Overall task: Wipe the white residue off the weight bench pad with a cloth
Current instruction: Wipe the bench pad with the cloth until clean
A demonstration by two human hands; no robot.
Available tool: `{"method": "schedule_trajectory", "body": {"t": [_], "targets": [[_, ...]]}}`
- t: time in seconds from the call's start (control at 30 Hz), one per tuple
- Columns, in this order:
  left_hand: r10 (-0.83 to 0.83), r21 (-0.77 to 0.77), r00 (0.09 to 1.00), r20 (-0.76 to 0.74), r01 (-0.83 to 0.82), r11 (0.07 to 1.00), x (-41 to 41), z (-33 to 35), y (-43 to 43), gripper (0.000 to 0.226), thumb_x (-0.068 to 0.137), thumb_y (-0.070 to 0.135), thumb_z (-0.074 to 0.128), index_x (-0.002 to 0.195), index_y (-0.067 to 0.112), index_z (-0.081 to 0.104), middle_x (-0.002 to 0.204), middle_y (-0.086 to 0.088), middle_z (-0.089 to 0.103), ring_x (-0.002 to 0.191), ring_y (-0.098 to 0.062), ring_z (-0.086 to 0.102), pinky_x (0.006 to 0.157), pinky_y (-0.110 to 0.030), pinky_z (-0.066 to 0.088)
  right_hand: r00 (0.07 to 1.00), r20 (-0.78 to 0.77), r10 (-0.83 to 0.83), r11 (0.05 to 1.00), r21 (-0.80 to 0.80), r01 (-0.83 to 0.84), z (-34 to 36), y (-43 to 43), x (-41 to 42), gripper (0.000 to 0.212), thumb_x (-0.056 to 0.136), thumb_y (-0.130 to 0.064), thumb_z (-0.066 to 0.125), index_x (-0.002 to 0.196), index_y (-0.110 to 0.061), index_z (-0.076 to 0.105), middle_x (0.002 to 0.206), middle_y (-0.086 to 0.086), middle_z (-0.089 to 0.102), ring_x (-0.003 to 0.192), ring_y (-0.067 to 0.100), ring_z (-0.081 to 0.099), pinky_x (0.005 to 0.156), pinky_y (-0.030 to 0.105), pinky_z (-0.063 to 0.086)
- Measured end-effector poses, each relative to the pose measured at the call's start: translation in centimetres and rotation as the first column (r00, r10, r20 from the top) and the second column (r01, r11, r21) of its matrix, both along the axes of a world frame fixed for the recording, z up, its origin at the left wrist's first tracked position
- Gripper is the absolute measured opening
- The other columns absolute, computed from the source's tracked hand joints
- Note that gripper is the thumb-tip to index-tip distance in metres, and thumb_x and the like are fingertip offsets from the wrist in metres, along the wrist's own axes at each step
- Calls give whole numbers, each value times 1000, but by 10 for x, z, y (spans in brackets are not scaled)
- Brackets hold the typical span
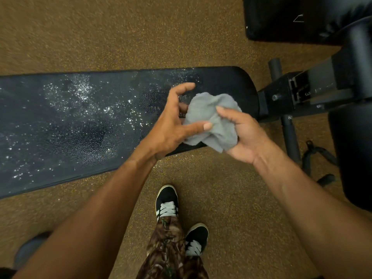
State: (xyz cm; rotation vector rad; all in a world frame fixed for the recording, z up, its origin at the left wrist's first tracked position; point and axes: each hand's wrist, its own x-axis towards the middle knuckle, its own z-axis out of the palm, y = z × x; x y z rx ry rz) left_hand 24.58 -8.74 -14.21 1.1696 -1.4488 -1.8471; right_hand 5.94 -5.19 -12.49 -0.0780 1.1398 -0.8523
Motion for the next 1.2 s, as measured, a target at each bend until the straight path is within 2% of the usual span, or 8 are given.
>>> {"method": "schedule_trajectory", "body": {"t": [0.23,0.5,0.67,0.73,0.83,0.87,1.03,1.2], "targets": [[21,129,997,79,-31,991,10,1,-14,84,88,-6,71,151,32,32,121,-15,58,84,-20,67,75,-36,63,923,-281,-265,964,-44,263,7,-35,-13,30,92,-15,66,121,-4,64,114,16,74,101,33,73,81,50,60],[281,455,956,-83,-214,864,-11,9,-24,58,98,40,61,150,27,37,110,6,75,97,-13,74,91,-38,57,976,-182,-122,987,-128,99,12,-54,2,38,89,-3,67,125,8,61,117,25,70,101,33,71,81,41,59],[291,88,957,17,-291,953,-19,3,-41,62,92,1,60,147,18,37,119,-8,67,100,-14,68,90,-39,57,920,-316,-233,961,-222,167,9,-61,-1,35,91,-9,70,124,-13,59,118,12,71,102,27,73,79,46,60],[260,-260,911,321,-179,949,-16,2,-48,66,93,33,68,150,26,34,140,-2,59,119,-14,63,98,-40,53,682,-728,-61,988,-142,-64,7,-58,-2,41,90,-31,72,126,-21,54,120,0,67,105,18,70,84,41,58],[435,-579,675,595,-16,815,-4,0,-46,46,98,39,57,142,30,47,138,3,58,117,-20,58,87,-40,52,-219,-974,54,888,147,-435,-3,-48,-13,75,85,-51,70,148,-25,37,143,4,44,127,22,46,93,31,43],[470,-624,645,602,13,782,0,-1,-42,38,100,33,53,137,28,52,133,1,60,112,-23,58,81,-41,52,-347,-937,-43,807,172,-565,-3,-50,-11,75,85,-53,68,149,-27,38,147,5,41,129,26,42,95,31,41],[509,-708,561,653,214,673,20,-23,-22,34,96,22,45,124,26,64,125,0,67,110,-33,56,78,-45,46,-501,-865,-18,342,466,-816,-25,-78,16,90,82,-84,39,157,-35,22,165,1,24,149,33,23,118,52,23],[485,-701,540,688,321,637,32,-40,-7,35,101,28,47,132,27,62,141,-1,60,129,-32,51,100,-50,42,-425,-905,-1,450,379,-808,-51,-81,26,62,104,-52,31,160,-31,13,169,-1,10,155,29,4,123,56,6]]}}
